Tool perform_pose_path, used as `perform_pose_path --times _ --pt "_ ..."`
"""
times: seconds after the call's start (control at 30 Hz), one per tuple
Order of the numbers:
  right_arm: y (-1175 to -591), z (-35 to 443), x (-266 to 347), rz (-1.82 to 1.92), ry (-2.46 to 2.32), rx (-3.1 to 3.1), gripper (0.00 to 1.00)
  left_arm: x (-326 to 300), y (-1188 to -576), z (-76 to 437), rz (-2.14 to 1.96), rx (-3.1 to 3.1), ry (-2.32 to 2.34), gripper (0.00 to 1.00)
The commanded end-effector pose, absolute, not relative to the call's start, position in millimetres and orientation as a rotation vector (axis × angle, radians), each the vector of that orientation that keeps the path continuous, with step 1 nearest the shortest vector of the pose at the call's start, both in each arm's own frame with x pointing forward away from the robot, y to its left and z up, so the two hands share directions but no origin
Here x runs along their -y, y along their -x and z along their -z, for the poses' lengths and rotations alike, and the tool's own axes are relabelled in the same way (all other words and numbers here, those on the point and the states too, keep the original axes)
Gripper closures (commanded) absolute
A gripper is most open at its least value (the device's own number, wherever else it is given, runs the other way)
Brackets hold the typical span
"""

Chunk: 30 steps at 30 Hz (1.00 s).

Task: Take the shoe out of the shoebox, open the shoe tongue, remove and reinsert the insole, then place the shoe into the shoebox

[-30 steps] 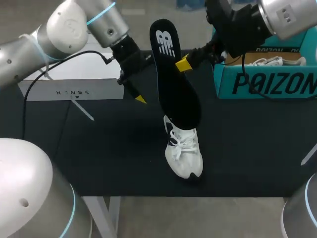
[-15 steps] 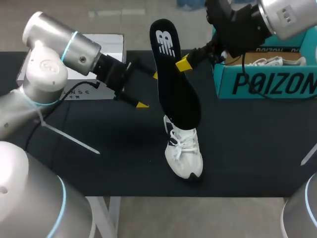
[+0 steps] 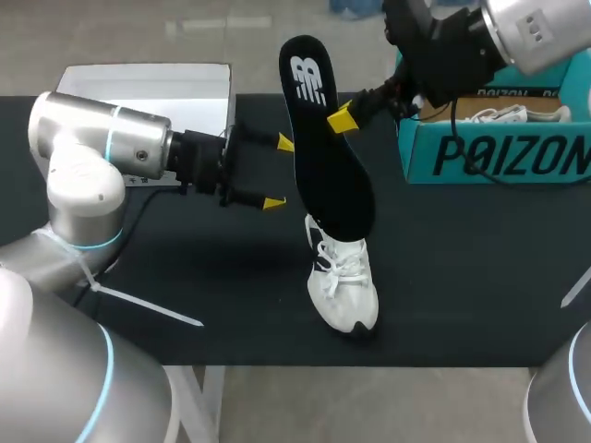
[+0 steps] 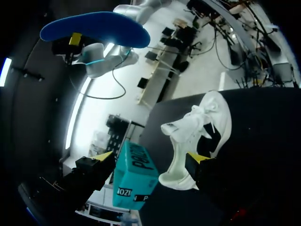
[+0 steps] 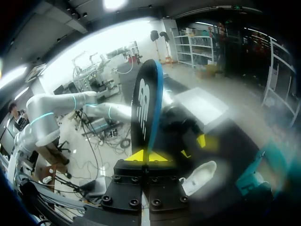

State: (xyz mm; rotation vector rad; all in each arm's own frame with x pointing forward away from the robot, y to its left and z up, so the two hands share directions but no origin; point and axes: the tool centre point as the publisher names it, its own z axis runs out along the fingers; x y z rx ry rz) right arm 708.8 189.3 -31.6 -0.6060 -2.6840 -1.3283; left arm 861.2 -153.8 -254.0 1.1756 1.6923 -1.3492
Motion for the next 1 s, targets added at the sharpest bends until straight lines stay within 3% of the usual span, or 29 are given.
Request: perform_pose_path --times 0.03,1.0 --pt "-709.9 32.4 -191.5 1.326 0.608 2.684 1.00 157.7 -851.4 258.2 1.370 -1.507 -1.053 0.00" --pt "-709.9 32.4 -191.5 1.326 0.608 2.684 1.00 212.4 -861.4 217.9 1.351 -1.261 -1.030 0.00"
